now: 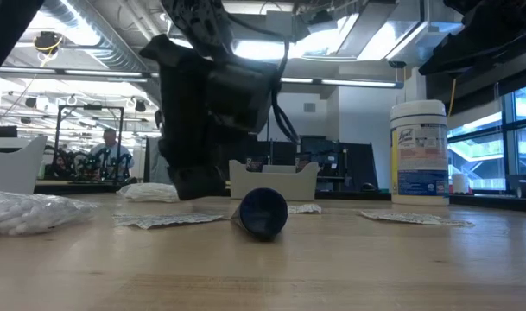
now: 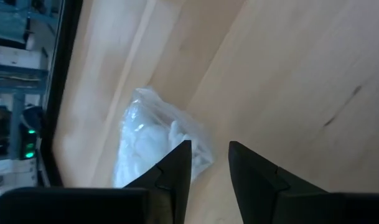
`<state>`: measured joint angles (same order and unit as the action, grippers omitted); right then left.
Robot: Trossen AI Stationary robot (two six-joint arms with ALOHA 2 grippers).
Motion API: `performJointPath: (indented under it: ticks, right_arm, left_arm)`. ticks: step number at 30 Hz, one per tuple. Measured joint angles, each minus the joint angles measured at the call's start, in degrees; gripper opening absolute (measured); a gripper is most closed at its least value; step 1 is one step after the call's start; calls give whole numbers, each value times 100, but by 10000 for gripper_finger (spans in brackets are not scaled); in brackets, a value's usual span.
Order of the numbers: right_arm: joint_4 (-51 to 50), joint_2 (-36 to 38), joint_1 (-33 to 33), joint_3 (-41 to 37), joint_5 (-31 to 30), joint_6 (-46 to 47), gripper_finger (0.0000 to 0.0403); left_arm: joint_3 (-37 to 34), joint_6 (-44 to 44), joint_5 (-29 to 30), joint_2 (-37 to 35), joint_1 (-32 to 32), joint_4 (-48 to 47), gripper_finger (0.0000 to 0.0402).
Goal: Pick & Place Travel size toiletries
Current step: Put the top cotton pack into the yellow bin
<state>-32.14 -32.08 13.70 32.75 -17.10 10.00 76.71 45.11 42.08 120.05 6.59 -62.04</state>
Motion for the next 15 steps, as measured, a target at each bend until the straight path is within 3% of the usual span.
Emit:
performJointPath:
  ticks: [15]
  right_arm:
    - [2, 1, 0, 0, 0, 0, 143]
  left_arm:
    - [-1, -179, 10, 232, -315, -106, 102]
